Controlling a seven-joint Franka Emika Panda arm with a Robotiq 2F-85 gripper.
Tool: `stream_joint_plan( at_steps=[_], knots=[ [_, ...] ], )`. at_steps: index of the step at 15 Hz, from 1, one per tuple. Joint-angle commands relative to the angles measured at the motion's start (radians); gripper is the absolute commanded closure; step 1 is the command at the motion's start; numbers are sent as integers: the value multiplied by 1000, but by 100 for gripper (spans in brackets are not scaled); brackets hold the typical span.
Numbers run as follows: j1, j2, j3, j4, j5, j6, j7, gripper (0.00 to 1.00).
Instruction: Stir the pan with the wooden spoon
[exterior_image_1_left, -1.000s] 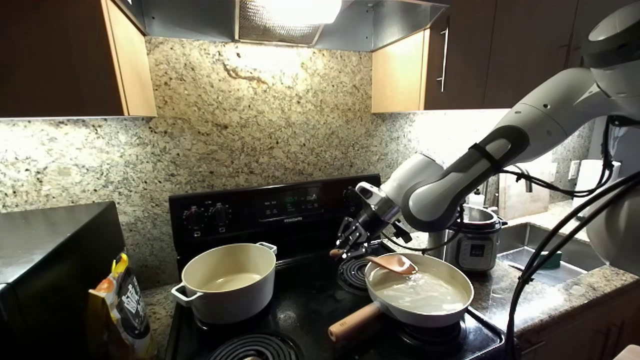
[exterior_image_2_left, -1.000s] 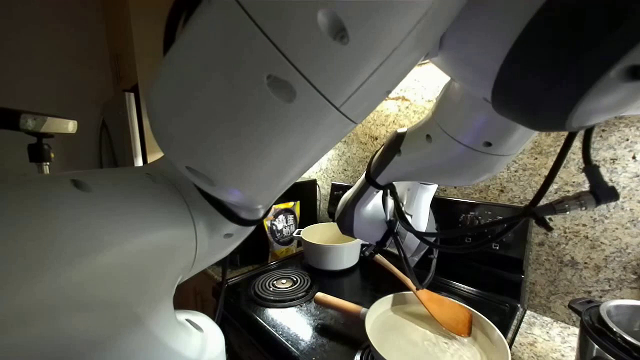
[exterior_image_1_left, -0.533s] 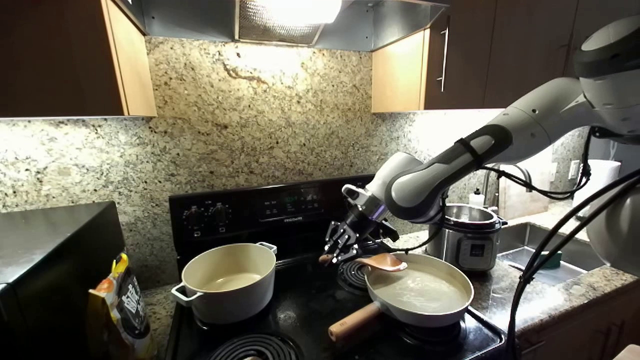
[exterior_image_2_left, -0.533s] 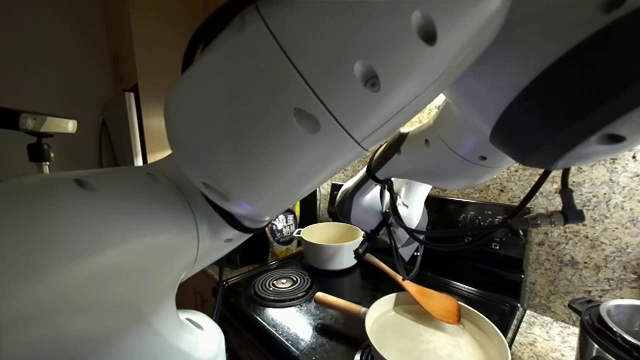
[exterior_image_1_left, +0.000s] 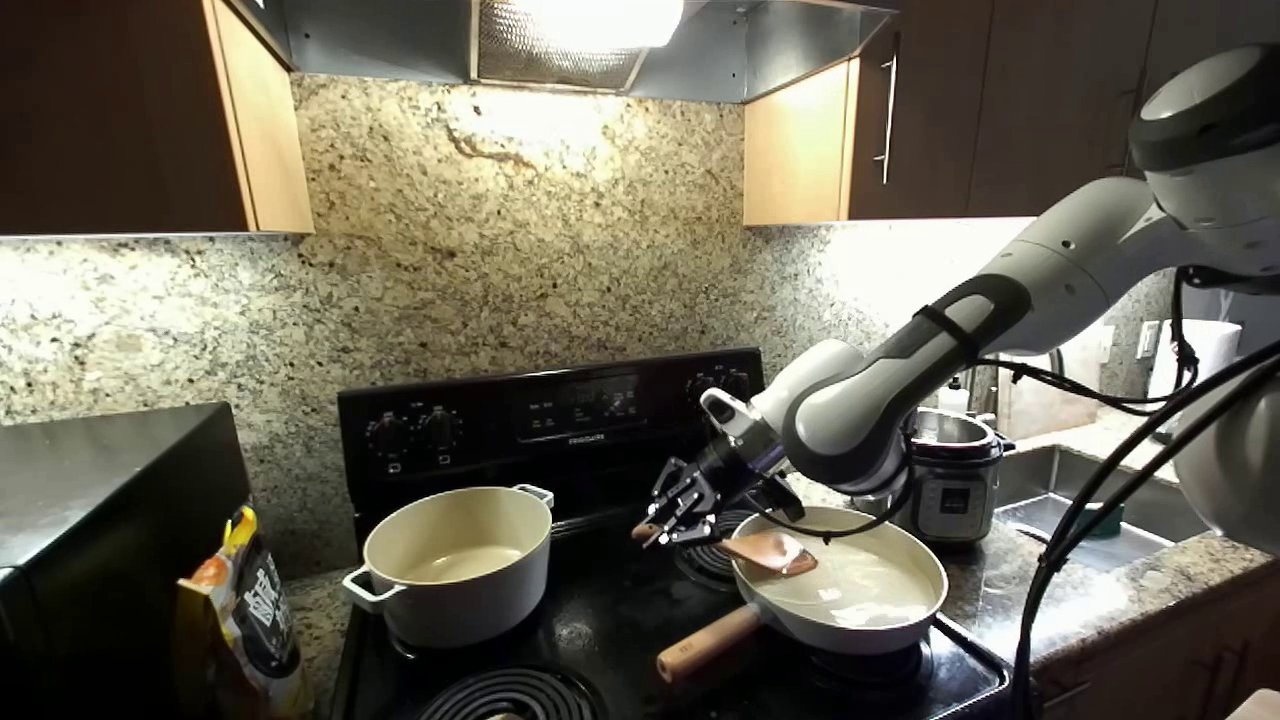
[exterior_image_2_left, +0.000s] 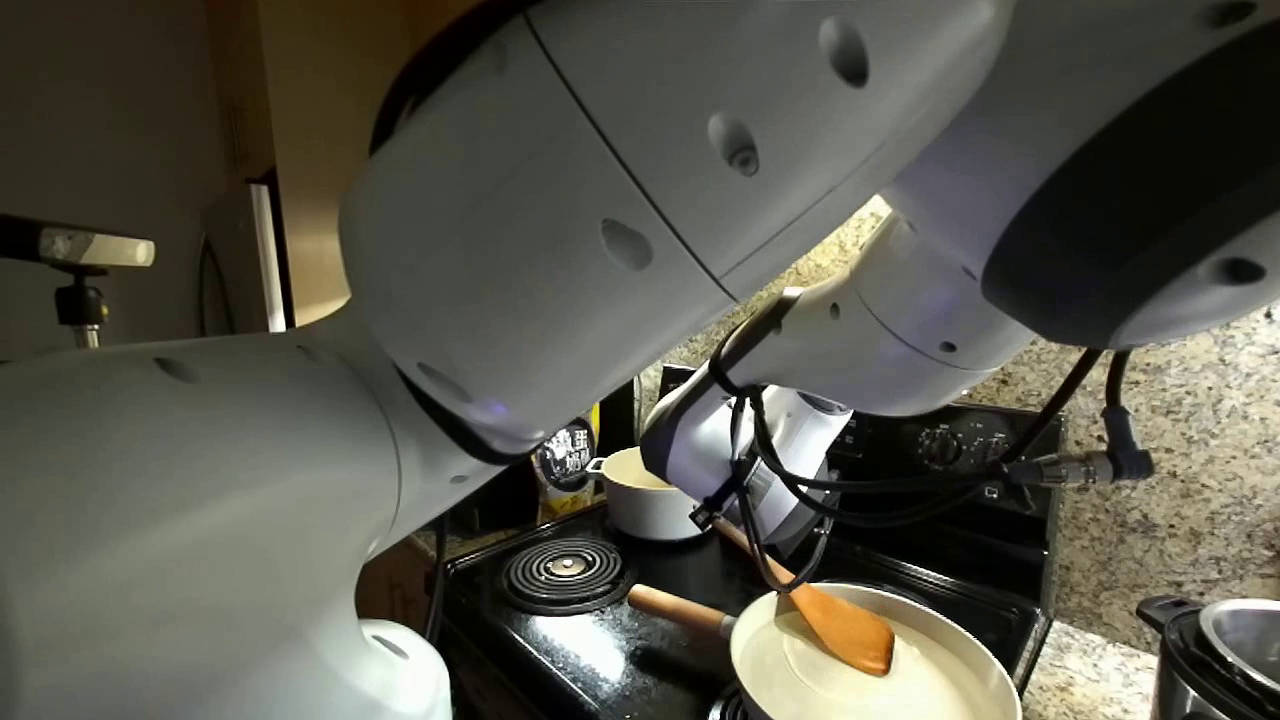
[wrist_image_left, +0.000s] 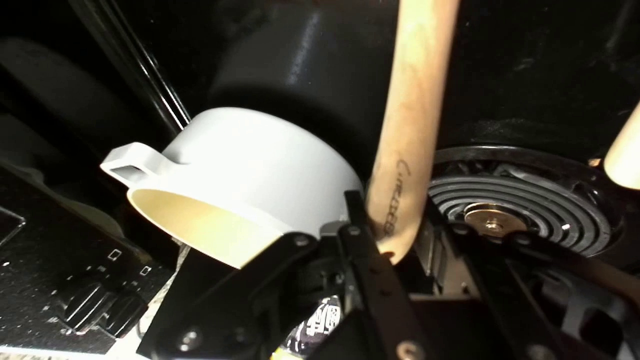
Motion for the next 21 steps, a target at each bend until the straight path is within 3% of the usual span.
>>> stream_joint_plan(
  at_steps=[1,4,5,11,12,13,21],
  knots=[
    [-7,-53,-63,-124,-7,218,42,88],
    [4,-58,-136,-177,-53,364,93,88],
    [-94,-7,-67,-170,-5,283,10,88],
    [-134,-62,-89,-201,-8,263,55,88],
    [-115,-85,-112,-192,-65,262,120,88],
    [-140,-74,-89,-202,-19,245,71,88],
    [-216,-115,-5,-174,6,-18,157,88]
  ],
)
